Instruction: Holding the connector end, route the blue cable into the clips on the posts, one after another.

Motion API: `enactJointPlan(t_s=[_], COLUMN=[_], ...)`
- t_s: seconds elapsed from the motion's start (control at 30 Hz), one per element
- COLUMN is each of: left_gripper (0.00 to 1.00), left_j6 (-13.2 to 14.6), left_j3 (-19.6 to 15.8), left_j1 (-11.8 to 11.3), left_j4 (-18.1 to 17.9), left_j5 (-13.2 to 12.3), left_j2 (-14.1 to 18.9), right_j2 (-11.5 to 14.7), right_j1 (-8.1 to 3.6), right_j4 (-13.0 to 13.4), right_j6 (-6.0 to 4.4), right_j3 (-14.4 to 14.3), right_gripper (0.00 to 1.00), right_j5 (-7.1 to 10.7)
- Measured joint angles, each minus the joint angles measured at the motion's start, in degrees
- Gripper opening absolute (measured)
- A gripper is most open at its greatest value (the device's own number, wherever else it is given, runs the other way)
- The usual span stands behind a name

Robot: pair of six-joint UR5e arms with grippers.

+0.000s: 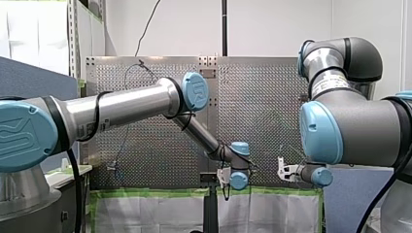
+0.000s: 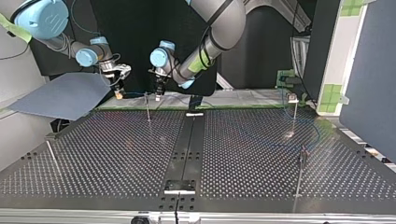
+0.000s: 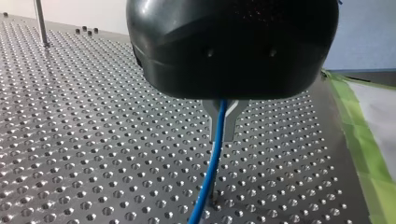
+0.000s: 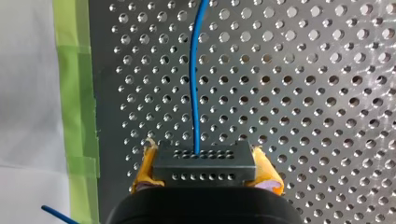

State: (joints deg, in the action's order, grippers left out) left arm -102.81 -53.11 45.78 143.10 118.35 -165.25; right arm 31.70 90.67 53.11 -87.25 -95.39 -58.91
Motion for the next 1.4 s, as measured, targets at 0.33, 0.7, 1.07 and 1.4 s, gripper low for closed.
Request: enactJointPlan(t_s=[0.33, 0.7, 1.07, 1.4], left_gripper=[0.00, 0.00, 0.00, 0.00], left_j6=[-0.71, -1.54, -1.60, -1.60], left_j3=[1.71, 3.17, 3.17, 4.65], left_j1=[-1.08, -1.90, -2.59, -3.78], left_j4=[1.03, 1.65, 0.45, 0.40], left_j5=[-1.43, -2.88, -4.63, -5.33], left_j2=[-1.67, -3.17, -3.19, -3.17], right_j2=[-0.08, -0.82, -3.14, -3.17], right_j1=[0.40, 0.37, 0.30, 0.72], right_j4=[-0.04, 1.43, -0.10, -2.26], right_j6=[-0.47, -2.09, -0.94, 0.32], right_j3=[1.15, 1.58, 4.78, 7.72], right_gripper=[0.00, 0.00, 0.00, 0.00], right_j5=[0.26, 0.22, -0.18, -0.38])
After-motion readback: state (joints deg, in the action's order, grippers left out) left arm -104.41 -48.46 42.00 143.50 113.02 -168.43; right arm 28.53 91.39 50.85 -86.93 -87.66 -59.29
